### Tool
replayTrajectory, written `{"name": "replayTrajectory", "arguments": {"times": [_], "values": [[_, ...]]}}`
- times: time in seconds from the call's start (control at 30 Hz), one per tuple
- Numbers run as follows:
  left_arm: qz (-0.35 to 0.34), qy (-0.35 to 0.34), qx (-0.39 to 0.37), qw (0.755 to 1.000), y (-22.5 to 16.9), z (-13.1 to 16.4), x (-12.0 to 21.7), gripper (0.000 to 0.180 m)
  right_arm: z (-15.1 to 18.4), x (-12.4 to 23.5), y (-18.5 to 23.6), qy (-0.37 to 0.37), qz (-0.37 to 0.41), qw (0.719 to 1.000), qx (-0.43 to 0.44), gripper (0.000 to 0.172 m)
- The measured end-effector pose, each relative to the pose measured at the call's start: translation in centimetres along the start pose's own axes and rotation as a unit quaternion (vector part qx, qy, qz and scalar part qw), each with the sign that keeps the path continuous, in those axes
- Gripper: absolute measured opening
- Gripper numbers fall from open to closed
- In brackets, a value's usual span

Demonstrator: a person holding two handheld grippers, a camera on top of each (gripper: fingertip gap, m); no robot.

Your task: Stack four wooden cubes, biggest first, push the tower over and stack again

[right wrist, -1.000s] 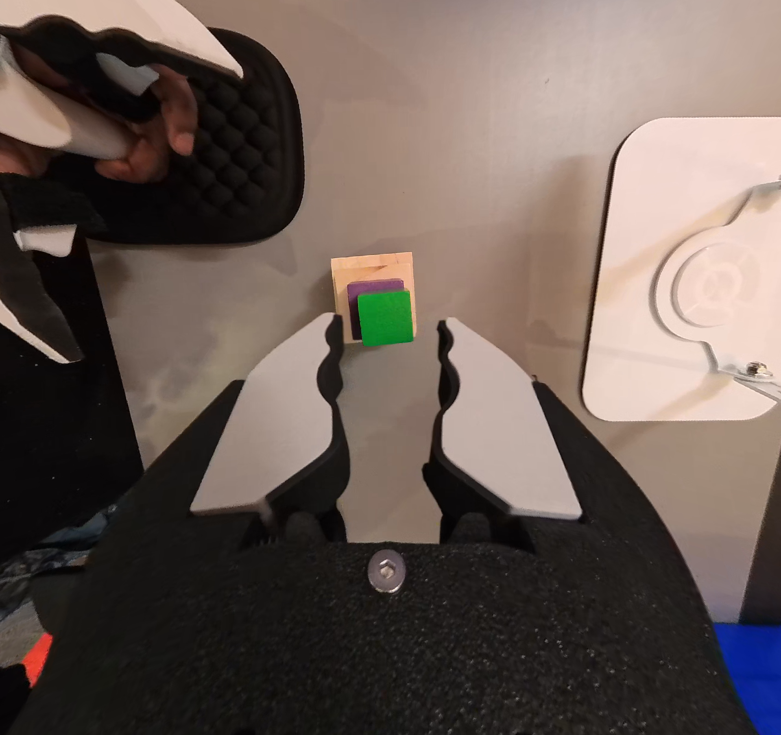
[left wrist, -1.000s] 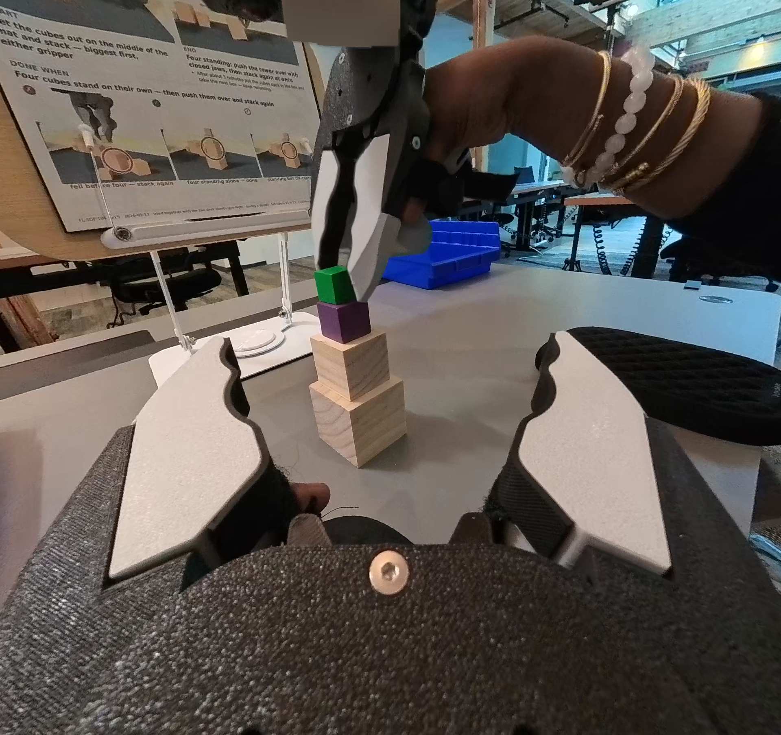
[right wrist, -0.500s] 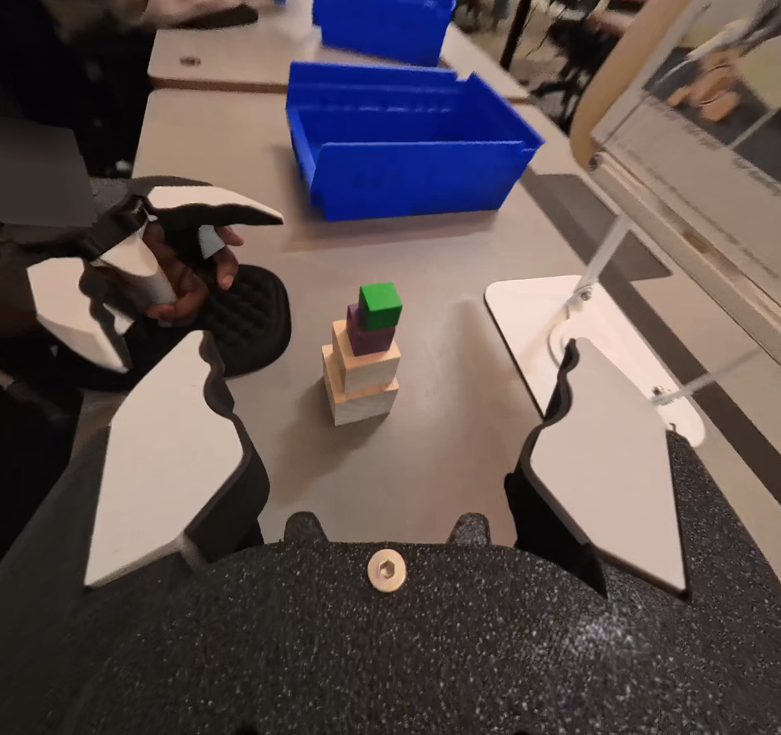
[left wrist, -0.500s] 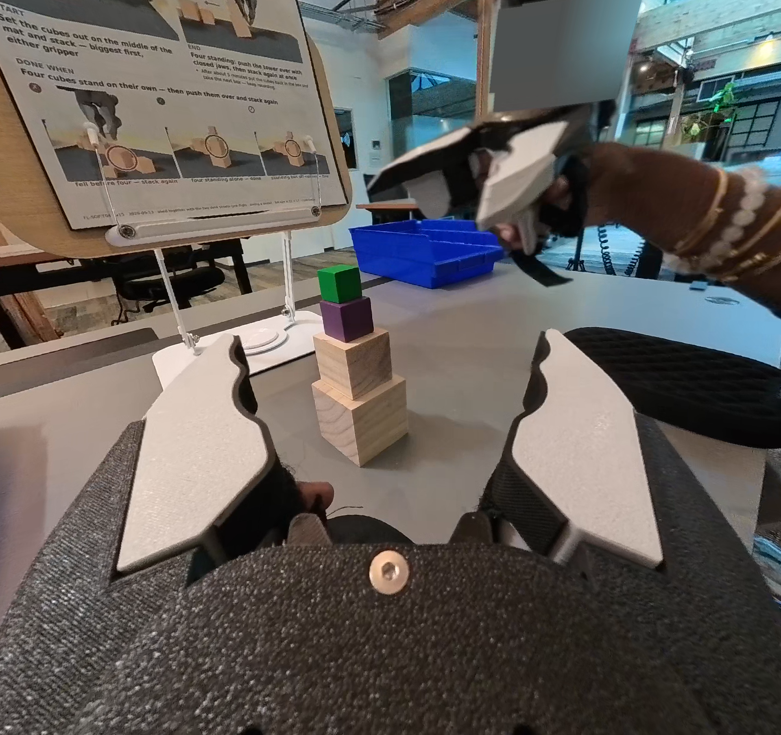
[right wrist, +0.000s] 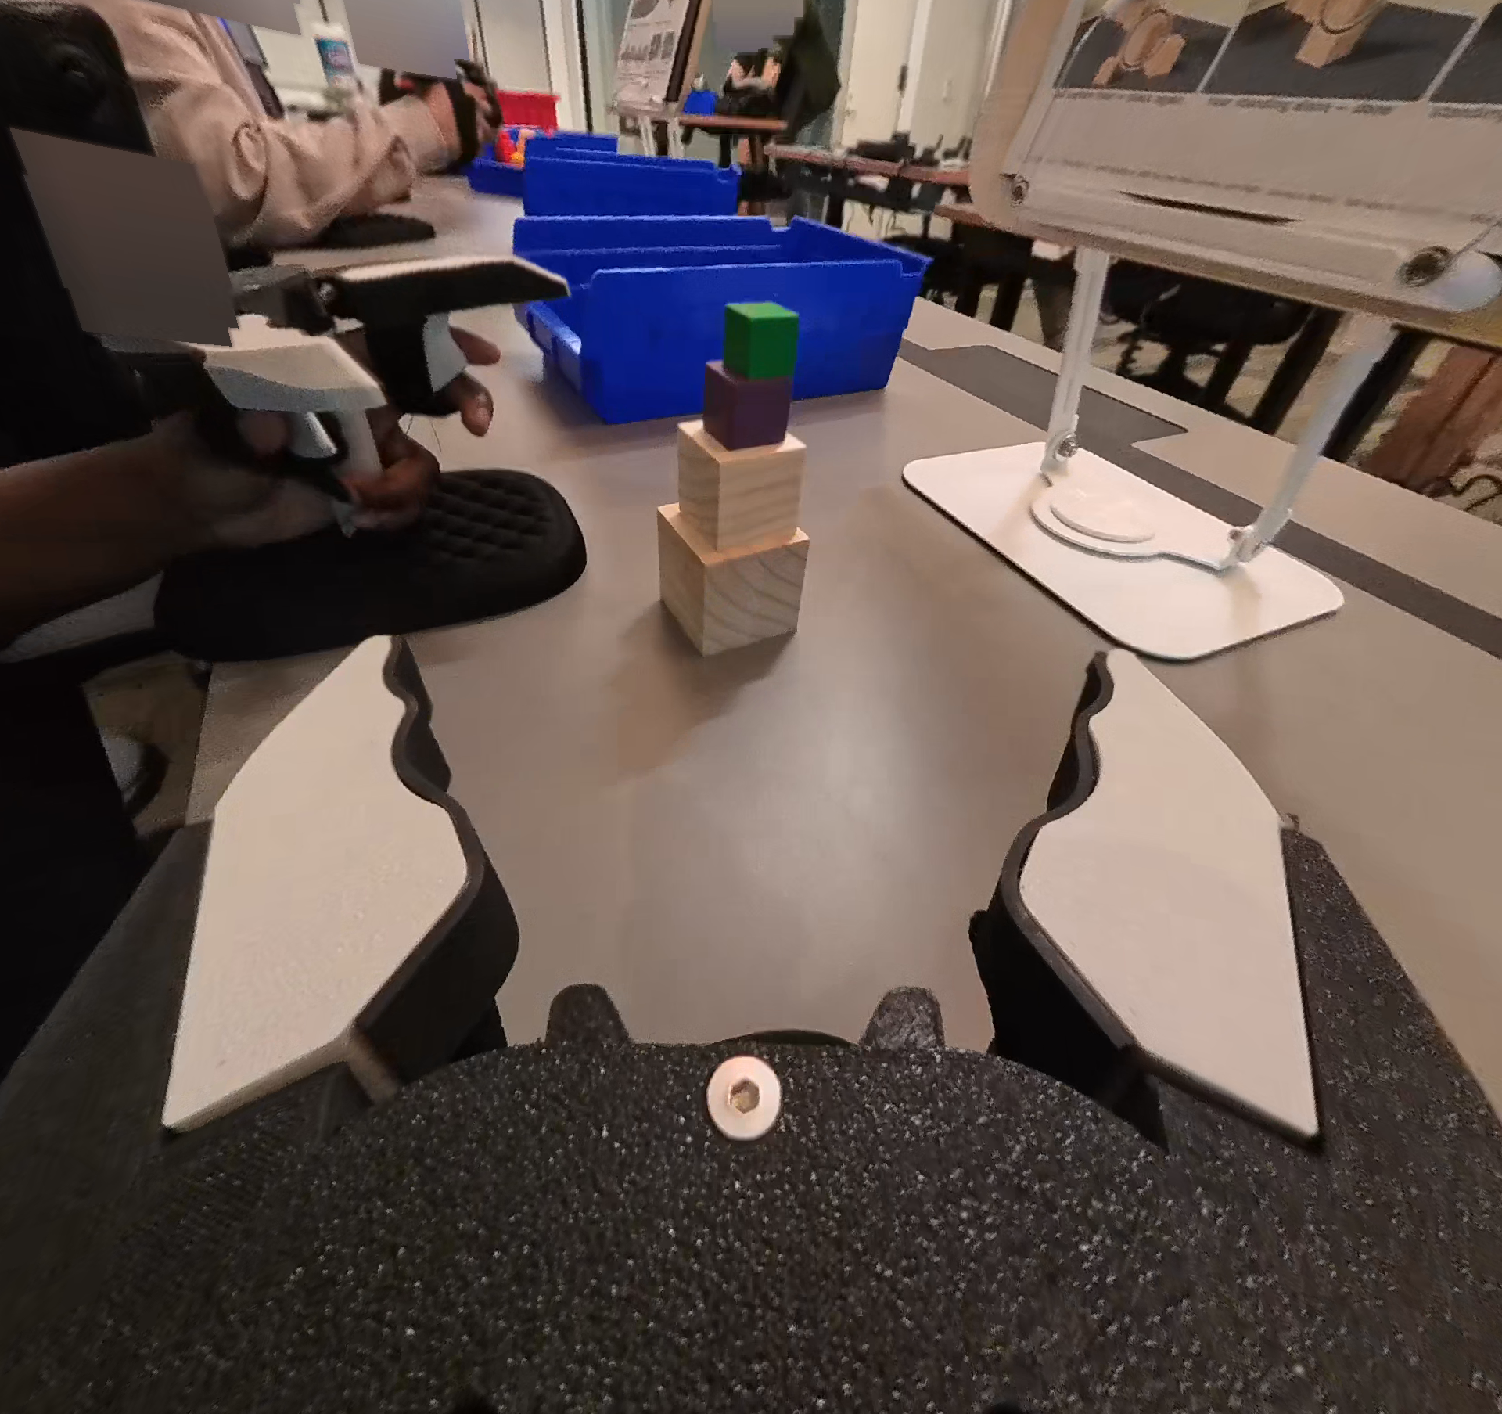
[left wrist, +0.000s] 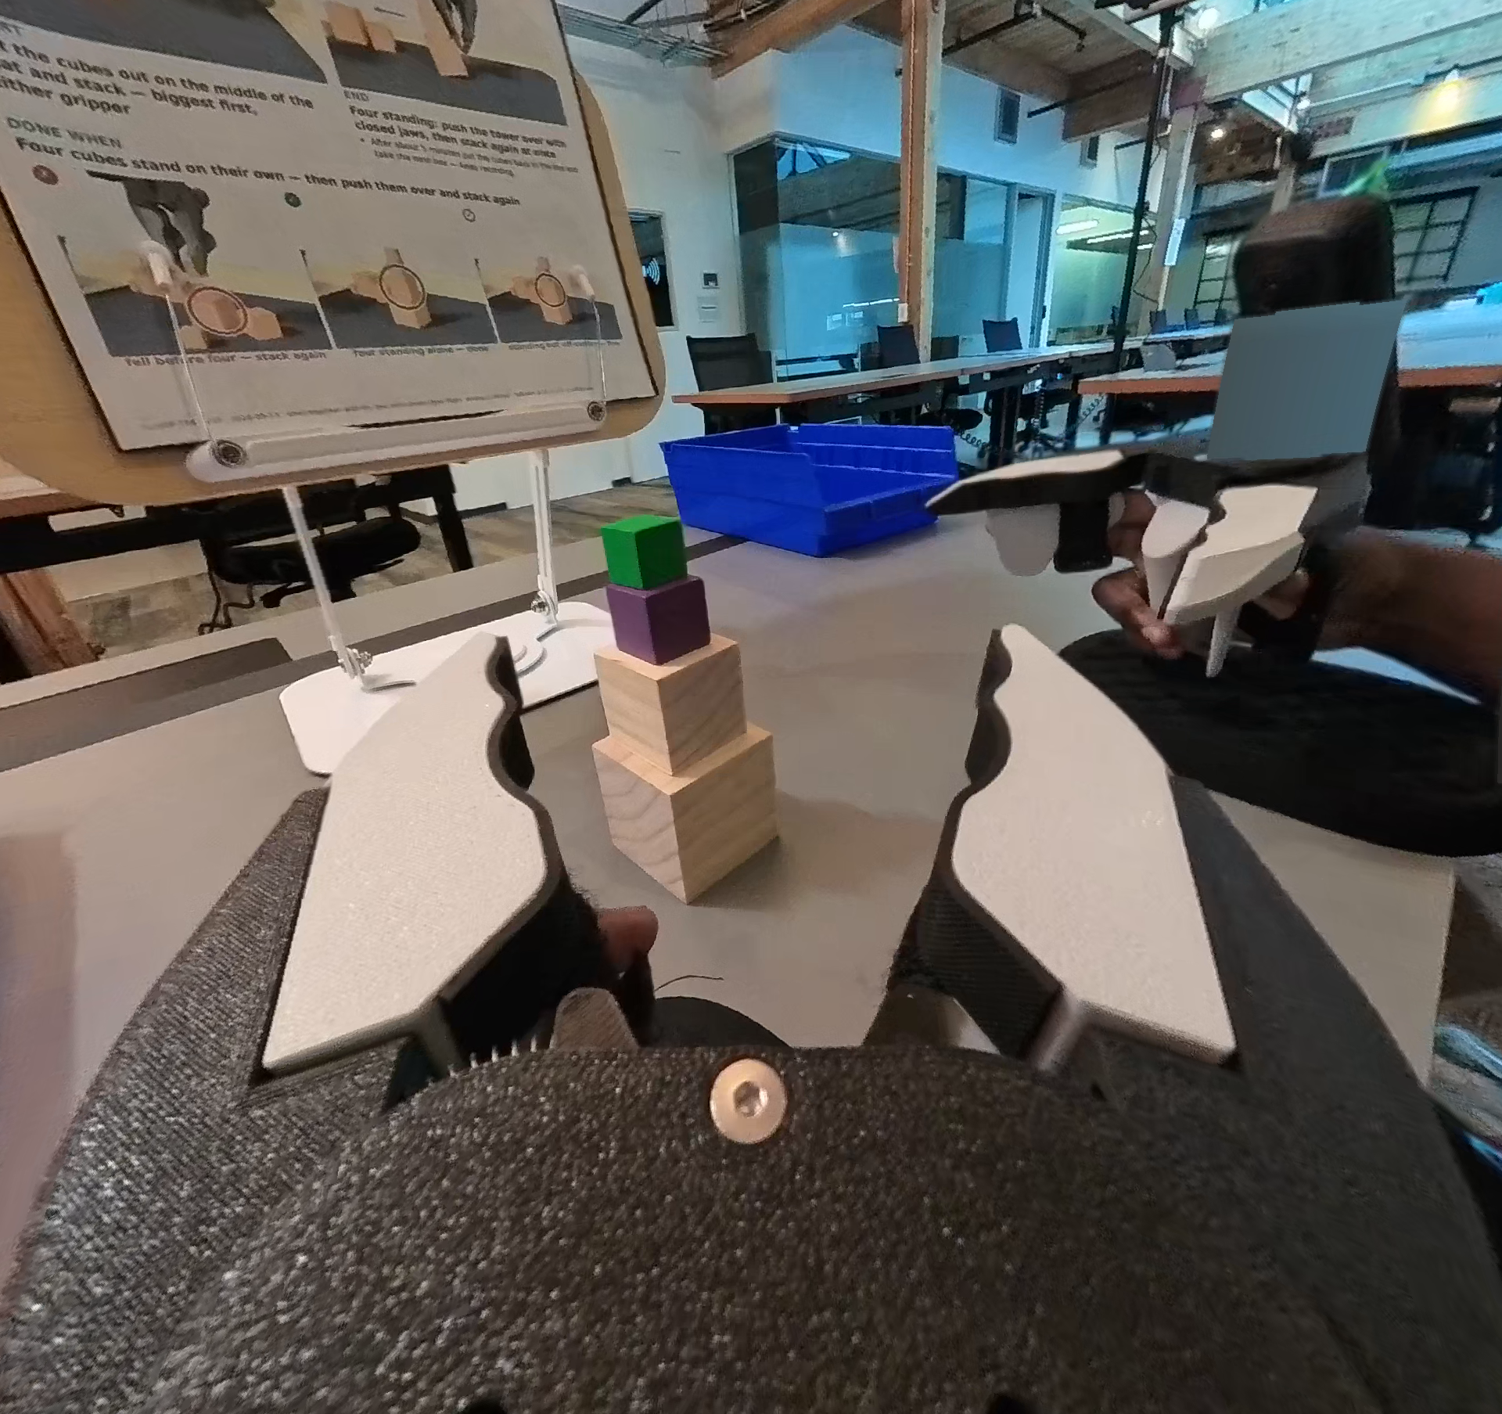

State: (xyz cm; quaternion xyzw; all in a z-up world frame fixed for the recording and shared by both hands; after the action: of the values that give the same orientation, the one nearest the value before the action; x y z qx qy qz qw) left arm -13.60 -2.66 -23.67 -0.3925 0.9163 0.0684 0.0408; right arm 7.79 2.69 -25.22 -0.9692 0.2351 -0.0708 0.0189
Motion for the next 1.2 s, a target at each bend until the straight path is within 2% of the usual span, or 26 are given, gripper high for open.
{"name": "replayTrajectory", "arguments": {"times": [0.03, 0.07, 0.1, 0.13, 0.17, 0.3, 0.37, 0.43, 0.53, 0.67, 0.77, 1.2], "values": [[0.004, -0.002, 0.007, 1.0, 0.1, -0.1, 0.0, 0.104, -0.1, 0.1, -0.1, -0.008, 0.004, 1.0, -0.004, 0.144], [0.012, -0.003, 0.013, 1.0, 0.4, -0.2, 0.1, 0.094, -0.1, 0.2, -0.2, -0.013, 0.003, 1.0, -0.006, 0.144], [0.025, 0.001, 0.01, 1.0, 0.7, -0.4, 0.2, 0.062, -0.1, 0.3, -0.1, -0.017, 0.001, 1.0, -0.006, 0.144], [0.042, 0.011, 0.0, 0.999, 1.0, -0.6, 0.3, 0.012, 0.0, 0.3, -0.2, -0.017, 0.004, 1.0, -0.006, 0.143], [0.039, 0.03, -0.003, 0.999, 1.9, -0.7, 0.4, 0.0, 0.1, 0.3, -0.1, -0.017, 0.007, 1.0, -0.003, 0.143], [0.012, 0.17, -0.043, 0.984, 6.2, 0.2, -0.4, 0.0, 0.1, 0.5, 0.1, -0.024, 0.012, 1.0, 0.009, 0.142], [0.035, 0.227, -0.046, 0.972, 7.1, 1.2, -1.5, 0.0, 0.0, 0.5, 0.0, -0.026, 0.012, 1.0, 0.004, 0.142], [0.076, 0.254, -0.04, 0.963, 7.1, 2.1, -3.0, 0.0, 0.0, 0.6, -0.1, -0.028, 0.013, 1.0, 0.003, 0.142], [0.094, 0.287, -0.048, 0.952, 7.4, 3.3, -4.7, 0.0, 0.1, 0.6, -0.1, -0.029, 0.015, 0.999, 0.002, 0.141], [0.121, 0.312, -0.049, 0.941, 7.1, 4.3, -5.9, 0.0, 0.0, 0.7, -0.3, -0.035, 0.018, 0.999, -0.008, 0.141], [0.131, 0.304, -0.058, 0.942, 6.7, 4.5, -6.5, 0.0, 0.0, 0.7, -0.3, -0.035, 0.019, 0.999, -0.009, 0.14], [0.132, 0.308, -0.078, 0.939, 6.0, 4.7, -7.3, 0.0, 0.1, 0.6, -0.3, -0.03, 0.022, 0.999, -0.004, 0.139]]}}
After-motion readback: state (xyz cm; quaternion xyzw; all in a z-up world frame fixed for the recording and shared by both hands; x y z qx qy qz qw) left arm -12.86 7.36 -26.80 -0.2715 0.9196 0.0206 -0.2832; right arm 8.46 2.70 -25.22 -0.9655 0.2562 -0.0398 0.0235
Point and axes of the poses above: each gripper's, where its closed fingertips meet, x back along the fingers, z out of its underside, y = z × x across the jaws, the point moved 5 cm from there along x, back along the fingers, and after that the axes turned 6 degrees about z, right-handed, at the moved point
